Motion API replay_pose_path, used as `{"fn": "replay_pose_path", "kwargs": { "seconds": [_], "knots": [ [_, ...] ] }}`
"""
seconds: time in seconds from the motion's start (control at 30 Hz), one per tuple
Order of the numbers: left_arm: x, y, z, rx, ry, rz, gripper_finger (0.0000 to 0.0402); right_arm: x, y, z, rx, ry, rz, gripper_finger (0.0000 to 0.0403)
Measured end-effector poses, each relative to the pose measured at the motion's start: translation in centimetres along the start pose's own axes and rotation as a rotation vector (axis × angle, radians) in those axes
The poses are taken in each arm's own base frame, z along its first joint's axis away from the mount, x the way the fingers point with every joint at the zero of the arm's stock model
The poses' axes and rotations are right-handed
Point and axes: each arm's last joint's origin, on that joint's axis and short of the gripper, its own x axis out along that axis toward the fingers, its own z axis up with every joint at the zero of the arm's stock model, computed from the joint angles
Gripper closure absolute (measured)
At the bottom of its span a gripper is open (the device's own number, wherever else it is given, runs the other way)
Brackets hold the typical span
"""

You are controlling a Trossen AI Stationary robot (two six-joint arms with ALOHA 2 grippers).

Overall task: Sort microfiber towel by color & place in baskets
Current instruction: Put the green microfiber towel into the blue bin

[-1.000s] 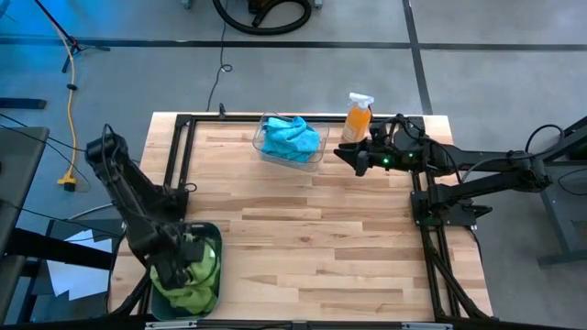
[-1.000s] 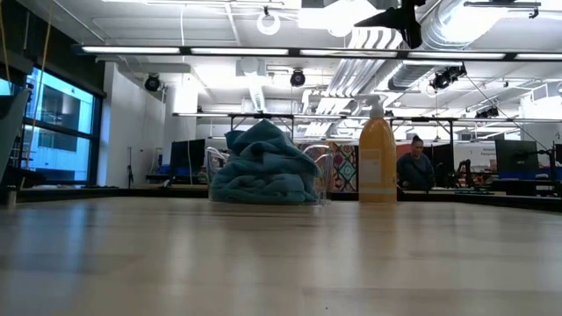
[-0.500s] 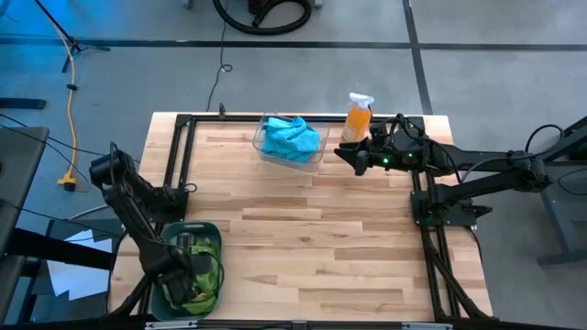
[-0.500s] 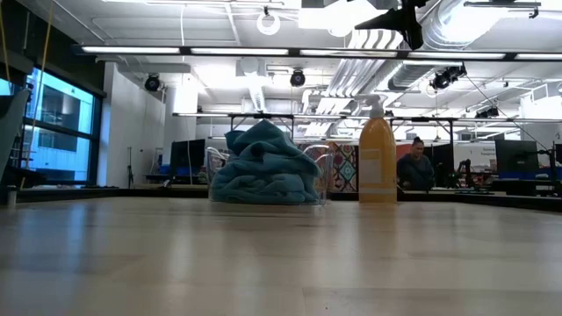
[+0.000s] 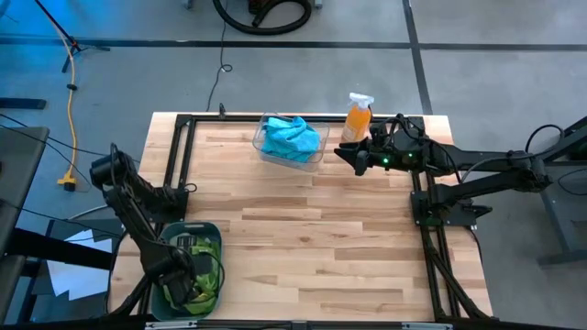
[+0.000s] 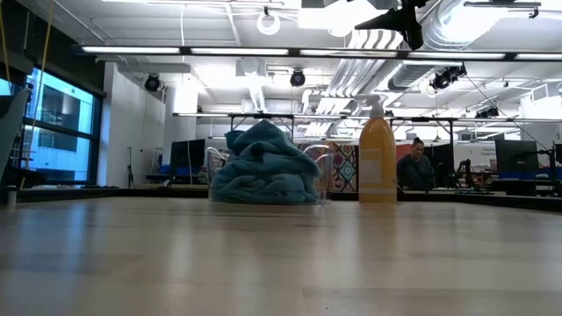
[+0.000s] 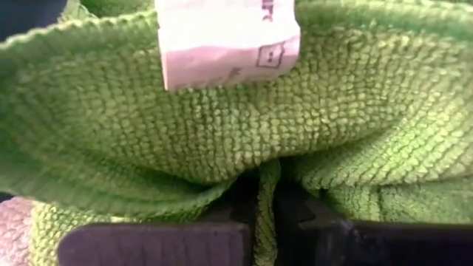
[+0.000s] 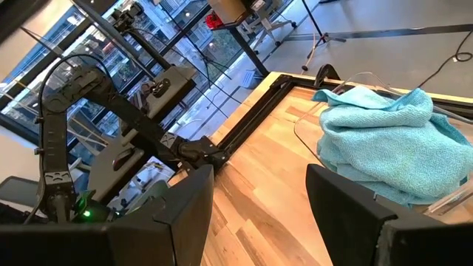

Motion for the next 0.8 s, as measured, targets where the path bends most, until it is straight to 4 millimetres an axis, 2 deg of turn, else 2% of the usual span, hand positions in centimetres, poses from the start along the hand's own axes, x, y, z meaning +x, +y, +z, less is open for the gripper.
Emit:
{"fn": "replay_pose_path", "kwargs": {
  "seconds": [0.17, 0.33, 0.6, 0.8],
  "knots": [
    [-0.8, 0.3, -0.1, -0.001, -0.016, -0.031, 0.0365, 0.0, 0.0, 0.0, 0.000, 0.000, 0.000, 0.0187],
    [-1.6, 0.6, -0.3, 0.001, -0.032, -0.051, 0.0310, 0.0, 0.0, 0.0, -0.015, 0.000, 0.000, 0.0187],
    [-1.7, 0.7, -0.3, -0.005, -0.035, -0.058, 0.0226, 0.0, 0.0, 0.0, -0.015, 0.000, 0.000, 0.0187],
    [-2.2, 0.5, -0.2, -0.021, -0.007, -0.088, 0.0186, 0.0, 0.0, 0.0, -0.008, 0.000, 0.000, 0.0187]
  ]
}}
